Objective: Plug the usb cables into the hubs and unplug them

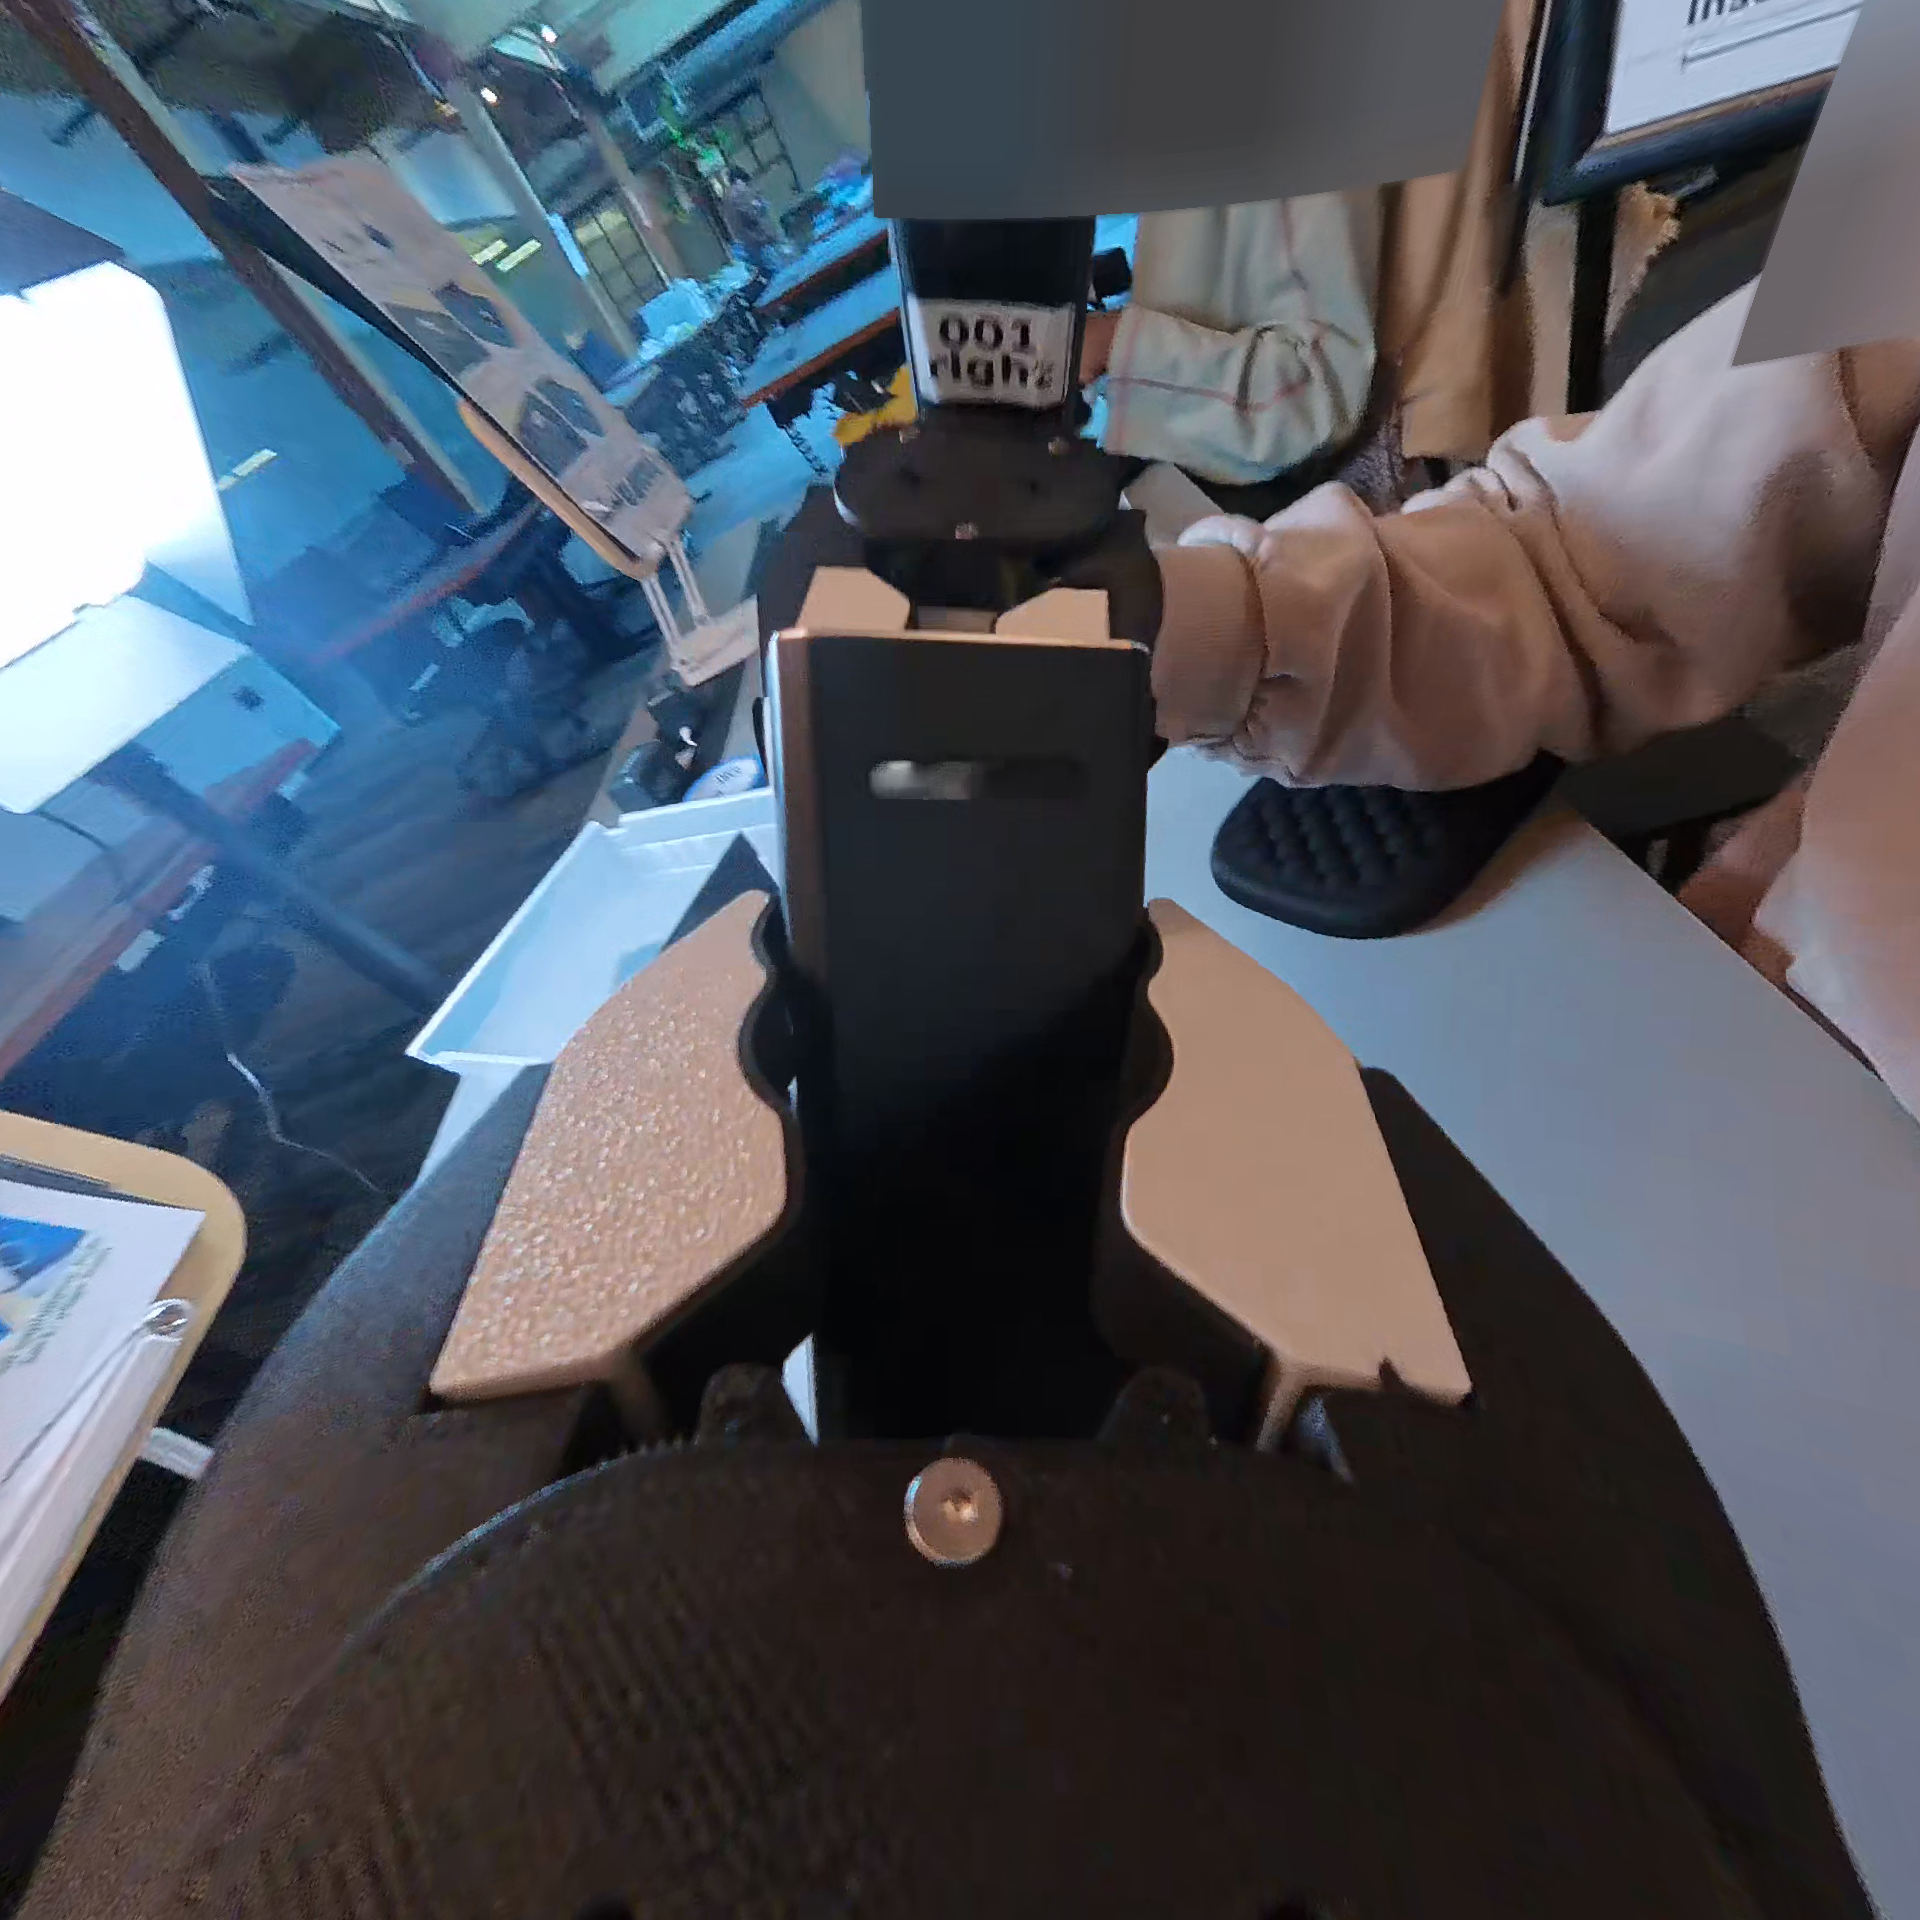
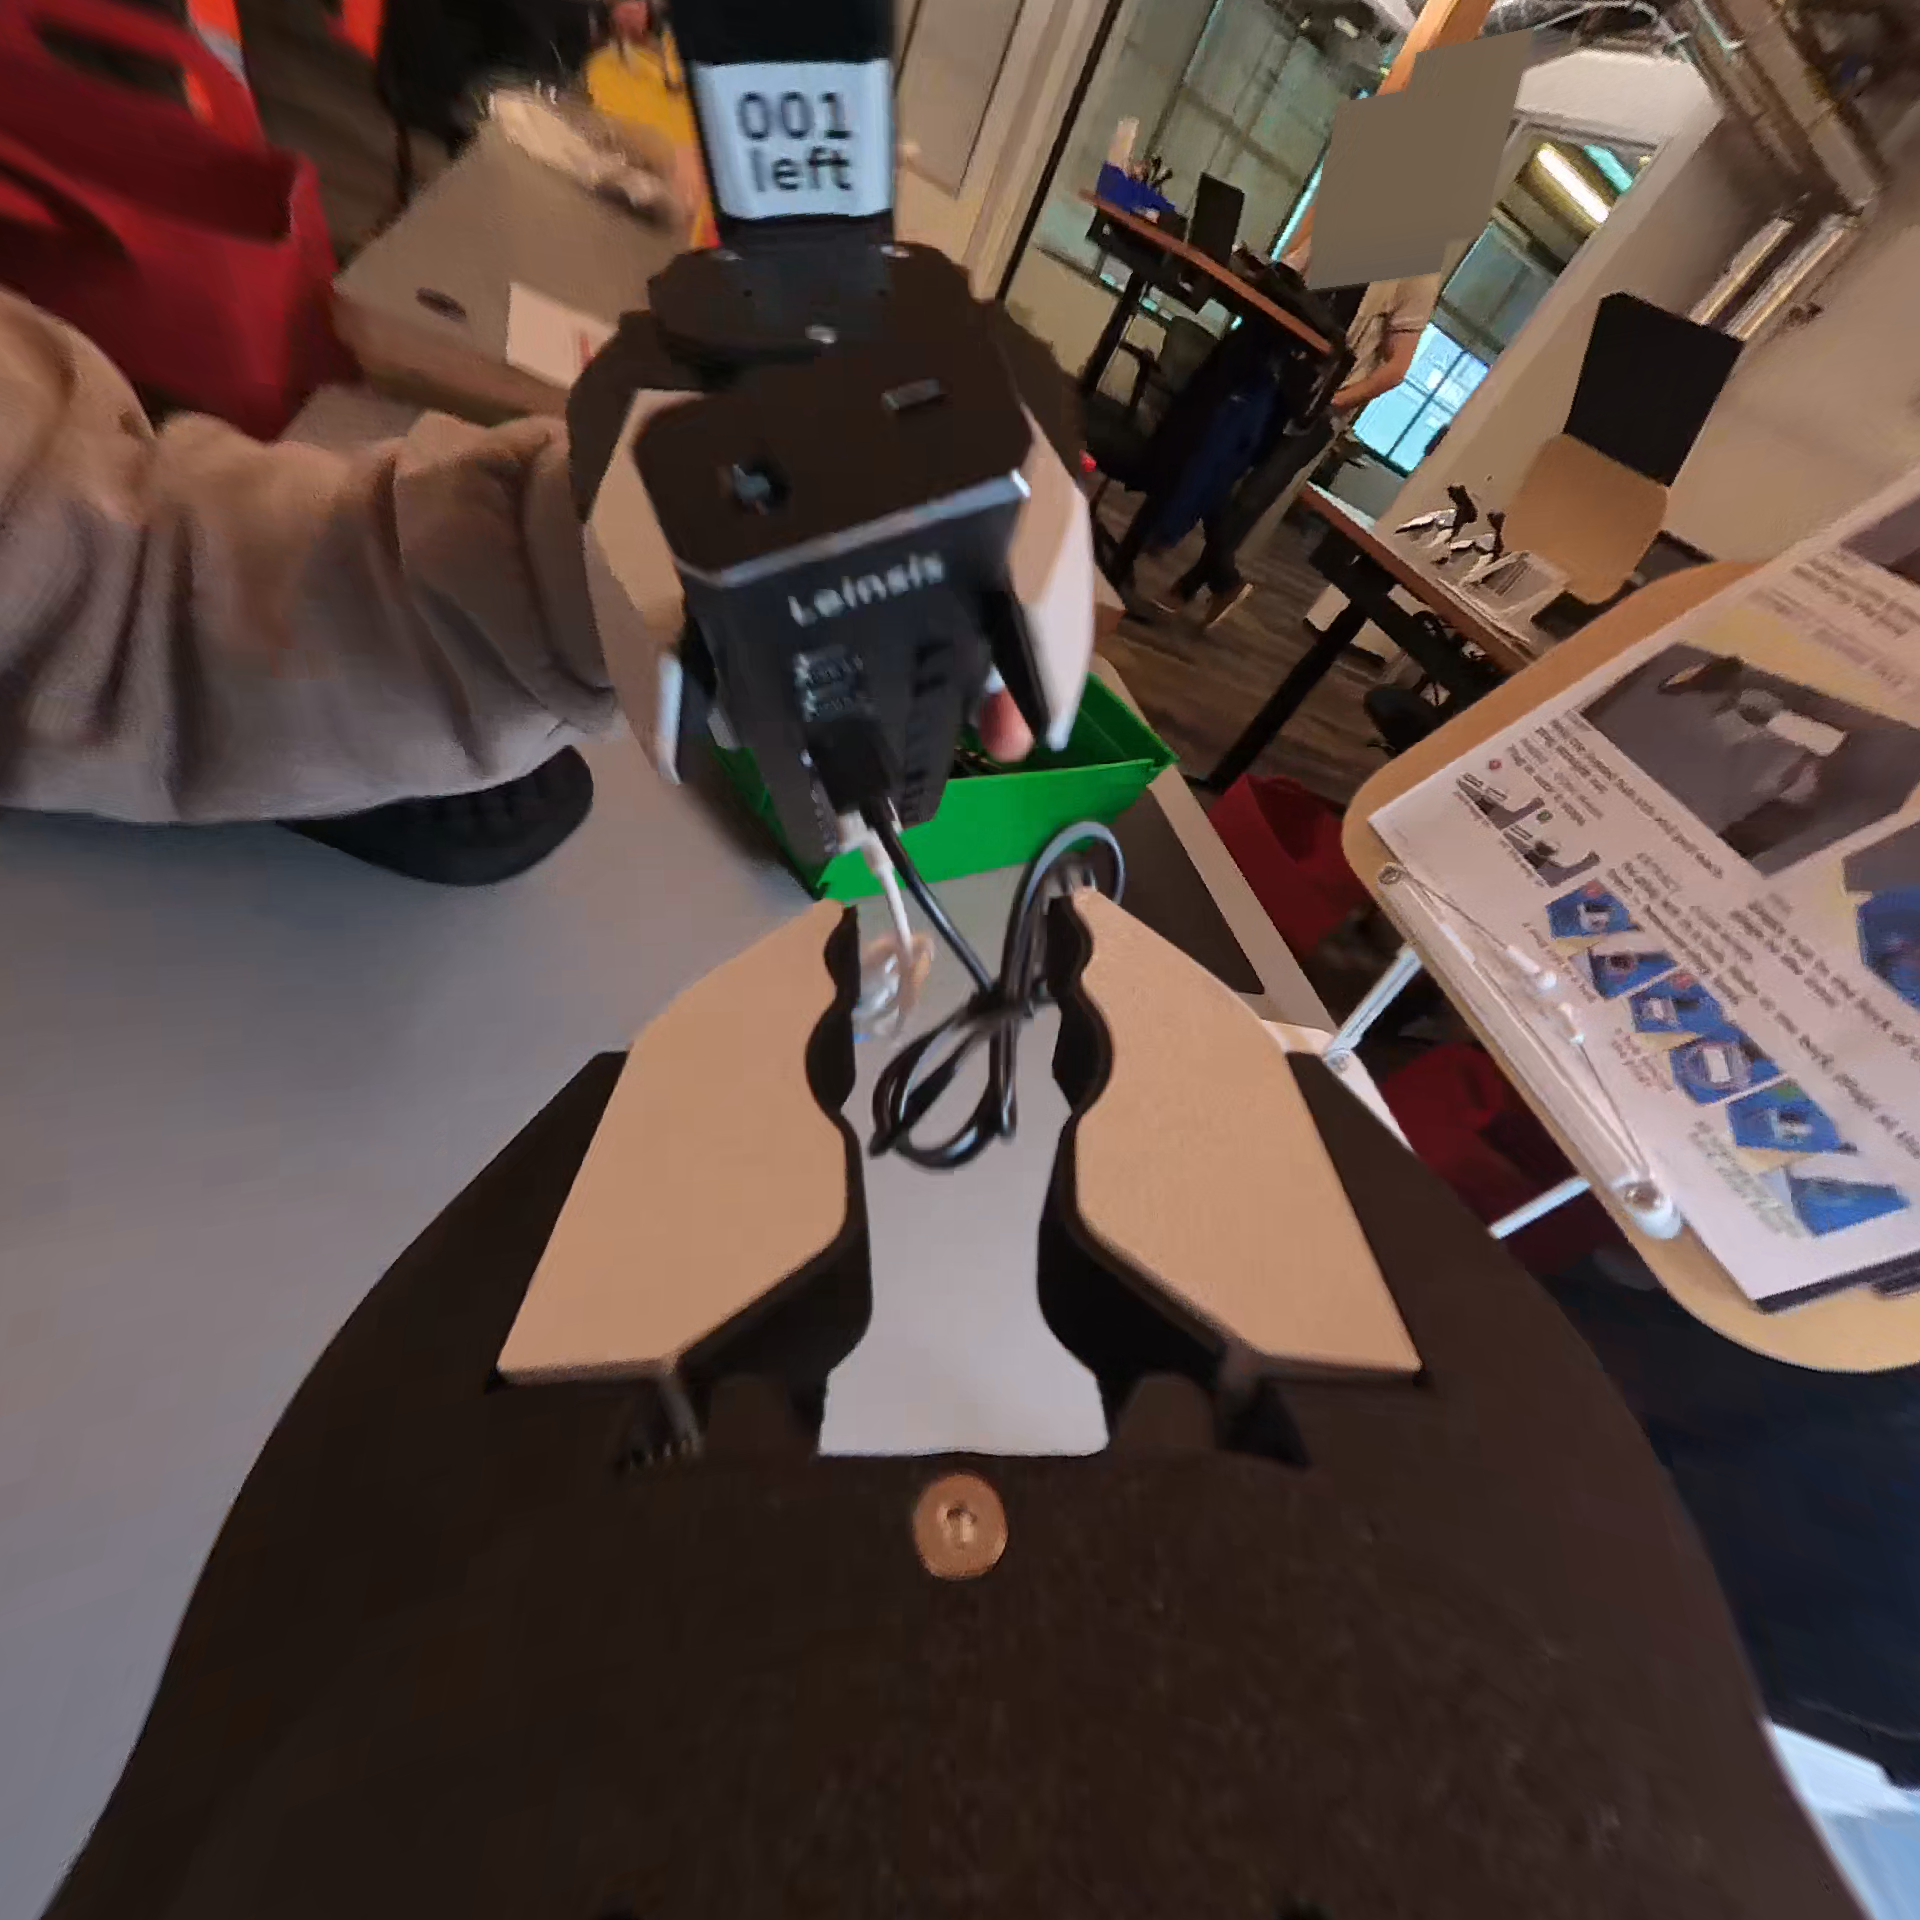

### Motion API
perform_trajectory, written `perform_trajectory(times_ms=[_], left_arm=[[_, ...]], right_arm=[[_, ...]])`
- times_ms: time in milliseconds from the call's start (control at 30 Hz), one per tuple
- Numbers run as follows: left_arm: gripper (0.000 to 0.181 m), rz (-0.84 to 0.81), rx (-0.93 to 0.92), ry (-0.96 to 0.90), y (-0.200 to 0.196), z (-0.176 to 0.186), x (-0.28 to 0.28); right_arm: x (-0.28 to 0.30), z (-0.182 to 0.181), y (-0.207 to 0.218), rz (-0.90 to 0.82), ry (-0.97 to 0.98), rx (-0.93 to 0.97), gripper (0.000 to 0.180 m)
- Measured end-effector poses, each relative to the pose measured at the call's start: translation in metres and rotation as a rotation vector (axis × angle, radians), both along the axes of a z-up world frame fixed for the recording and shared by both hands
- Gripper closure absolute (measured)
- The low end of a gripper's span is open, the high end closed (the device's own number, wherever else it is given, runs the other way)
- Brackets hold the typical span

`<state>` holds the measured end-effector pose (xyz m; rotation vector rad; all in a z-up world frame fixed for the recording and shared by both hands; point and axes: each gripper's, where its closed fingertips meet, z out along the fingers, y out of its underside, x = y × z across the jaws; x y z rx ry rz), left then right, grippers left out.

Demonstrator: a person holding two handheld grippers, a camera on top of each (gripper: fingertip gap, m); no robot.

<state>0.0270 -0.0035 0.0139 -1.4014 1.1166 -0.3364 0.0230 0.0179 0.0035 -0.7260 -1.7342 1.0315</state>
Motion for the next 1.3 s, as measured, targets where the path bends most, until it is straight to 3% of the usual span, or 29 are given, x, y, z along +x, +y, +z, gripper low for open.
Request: perform_trajectory(times_ms=[167,333,700,800,867,967,1033,1200,1300], left_arm=[[0.118,-0.043,-0.061,0.01,0.008,-0.021,0.007],[0.118,-0.056,-0.086,0.08,0.009,-0.038,0.013],[0.118,0.012,-0.056,0.202,0.018,-0.053,0.007],[0.118,0.027,0.008,0.136,0.006,-0.024,-0.009],[0.118,0.07,0.064,0.127,-0.005,-0.003,-0.028],[0.118,0.119,0.133,0.105,-0.018,0.019,-0.046],[0.118,0.14,0.172,0.077,-0.021,0.03,-0.051],[0.118,0.141,0.209,0.053,-0.025,0.04,-0.046],[0.118,0.099,0.216,0.048,-0.029,0.042,-0.033]], right_arm=[[-0.01,-0.03,-0.022,-0.004,-0.134,0.195,0.149],[-0.012,-0.036,-0.024,0.031,-0.143,0.194,0.163],[-0.011,-0.05,-0.013,0.029,-0.219,0.276,0.163],[0.0,-0.074,0.045,-0.176,-0.352,0.409,0.164],[0.01,-0.05,0.047,-0.083,-0.237,0.116,0.164],[0.023,-0.018,0.084,-0.247,-0.131,0.112,0.164],[0.031,-0.015,0.109,-0.364,-0.148,0.104,0.164],[0.044,-0.049,0.186,-0.667,-0.238,0.056,0.164],[0.052,-0.088,0.225,-0.814,-0.351,-0.031,0.164]])
